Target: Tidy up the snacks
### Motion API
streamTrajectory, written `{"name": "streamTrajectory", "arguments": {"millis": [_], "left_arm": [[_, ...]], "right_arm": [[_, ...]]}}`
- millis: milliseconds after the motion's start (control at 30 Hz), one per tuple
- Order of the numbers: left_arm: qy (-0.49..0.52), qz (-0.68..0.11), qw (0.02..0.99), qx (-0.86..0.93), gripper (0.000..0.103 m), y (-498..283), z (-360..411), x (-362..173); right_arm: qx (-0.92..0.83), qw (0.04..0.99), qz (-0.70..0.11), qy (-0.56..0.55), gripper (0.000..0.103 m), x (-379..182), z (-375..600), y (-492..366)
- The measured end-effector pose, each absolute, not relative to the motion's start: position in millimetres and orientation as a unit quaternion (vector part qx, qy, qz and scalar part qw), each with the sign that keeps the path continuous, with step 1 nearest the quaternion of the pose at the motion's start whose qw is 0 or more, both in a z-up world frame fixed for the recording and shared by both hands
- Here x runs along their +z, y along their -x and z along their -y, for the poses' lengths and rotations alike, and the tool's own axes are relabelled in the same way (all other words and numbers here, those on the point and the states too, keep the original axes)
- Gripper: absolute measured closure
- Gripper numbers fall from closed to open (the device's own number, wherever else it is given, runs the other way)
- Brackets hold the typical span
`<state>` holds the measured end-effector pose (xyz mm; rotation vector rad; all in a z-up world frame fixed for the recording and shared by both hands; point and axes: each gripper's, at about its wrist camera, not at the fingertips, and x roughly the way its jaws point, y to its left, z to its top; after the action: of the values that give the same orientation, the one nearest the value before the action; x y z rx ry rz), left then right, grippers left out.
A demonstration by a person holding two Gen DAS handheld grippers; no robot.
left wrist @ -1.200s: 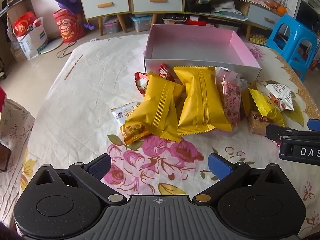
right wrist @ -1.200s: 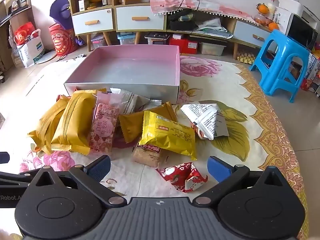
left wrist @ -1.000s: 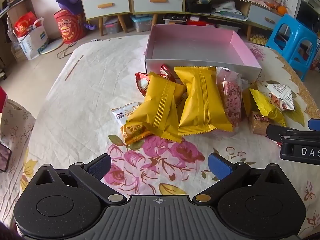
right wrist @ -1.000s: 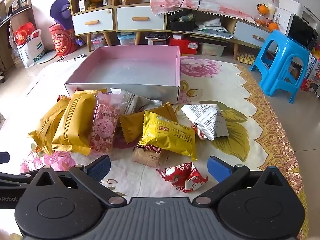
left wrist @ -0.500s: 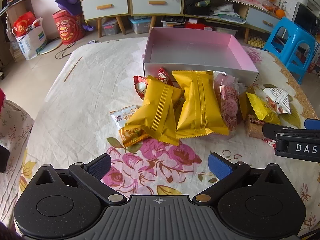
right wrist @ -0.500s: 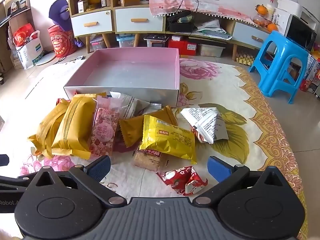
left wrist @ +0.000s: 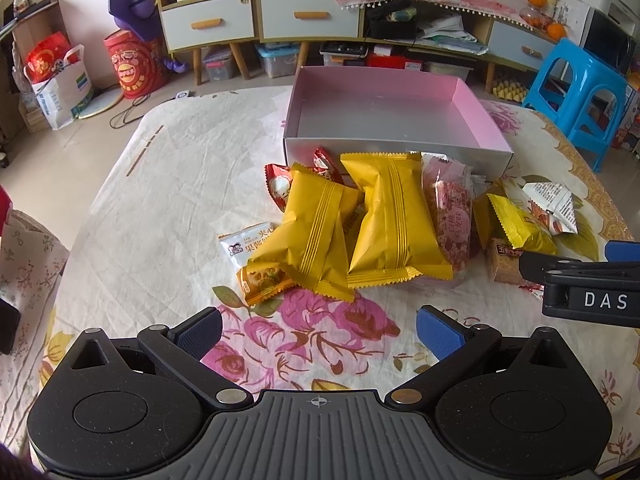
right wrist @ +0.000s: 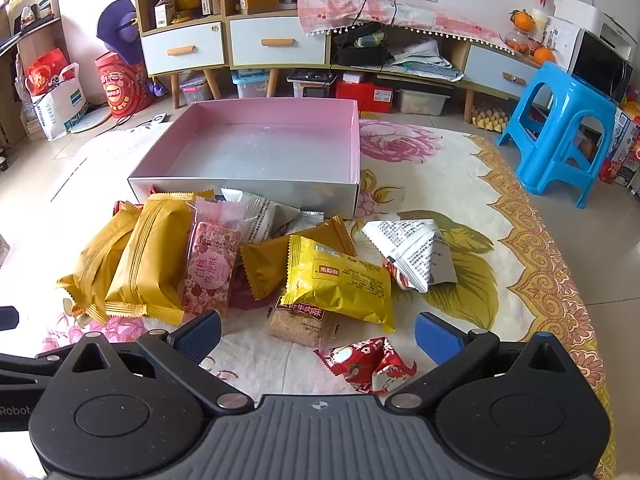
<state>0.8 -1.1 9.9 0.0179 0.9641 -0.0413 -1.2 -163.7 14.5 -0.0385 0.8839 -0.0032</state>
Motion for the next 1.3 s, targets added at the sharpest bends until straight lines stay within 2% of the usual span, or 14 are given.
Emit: {"name": "streamTrajectory", "arguments": {"millis": [1300], "left_arm": [[0.013, -0.457, 0.889, -0.034, 0.000, -8.3, -1.1, 11.8]], "right_arm": [[-0.007, 0.906, -0.423, 0.035, 0.008, 22.0, 163.8, 1.4]]}}
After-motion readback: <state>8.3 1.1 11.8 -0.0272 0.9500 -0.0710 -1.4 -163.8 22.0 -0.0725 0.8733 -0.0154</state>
